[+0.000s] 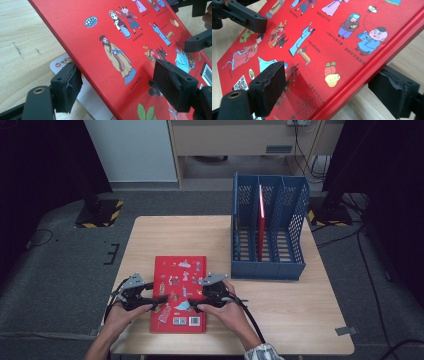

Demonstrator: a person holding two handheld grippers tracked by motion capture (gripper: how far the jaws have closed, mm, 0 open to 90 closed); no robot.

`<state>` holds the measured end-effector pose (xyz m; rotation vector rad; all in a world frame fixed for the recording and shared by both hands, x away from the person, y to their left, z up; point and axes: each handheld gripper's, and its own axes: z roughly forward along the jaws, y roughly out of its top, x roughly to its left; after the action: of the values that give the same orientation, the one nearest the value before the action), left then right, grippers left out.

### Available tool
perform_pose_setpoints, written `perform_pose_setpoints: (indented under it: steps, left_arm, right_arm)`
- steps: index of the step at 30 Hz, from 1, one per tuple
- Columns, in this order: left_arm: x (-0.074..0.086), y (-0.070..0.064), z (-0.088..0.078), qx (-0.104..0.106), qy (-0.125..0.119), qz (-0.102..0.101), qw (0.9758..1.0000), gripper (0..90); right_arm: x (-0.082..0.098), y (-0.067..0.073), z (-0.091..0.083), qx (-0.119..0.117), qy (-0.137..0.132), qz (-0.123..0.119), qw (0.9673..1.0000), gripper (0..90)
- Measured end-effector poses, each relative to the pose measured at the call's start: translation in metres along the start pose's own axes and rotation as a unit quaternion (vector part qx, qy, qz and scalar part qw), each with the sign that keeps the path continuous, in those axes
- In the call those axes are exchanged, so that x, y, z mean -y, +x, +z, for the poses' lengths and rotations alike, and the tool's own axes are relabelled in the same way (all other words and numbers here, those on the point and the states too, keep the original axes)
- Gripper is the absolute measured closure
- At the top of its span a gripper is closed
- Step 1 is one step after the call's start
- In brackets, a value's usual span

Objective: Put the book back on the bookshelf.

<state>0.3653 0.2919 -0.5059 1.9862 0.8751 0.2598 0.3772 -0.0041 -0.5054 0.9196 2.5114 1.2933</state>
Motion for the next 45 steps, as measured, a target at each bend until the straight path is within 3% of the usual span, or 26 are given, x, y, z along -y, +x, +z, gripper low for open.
perform_pose_setpoints:
  steps: [21,45]
  left_arm:
    - [-0.003,-0.004,-0.004,0.003,-0.008,-0.009,0.9999,29.8]
    - [-0.011,-0.008,-0.013,-0.002,-0.026,-0.006,0.9997,39.0]
  right_arm:
    - [0.001,0.001,-0.011,0.005,-0.012,0.005,0.9999,22.0]
    - [-0.005,-0.002,-0.026,0.015,-0.028,0.015,0.9994,32.9]
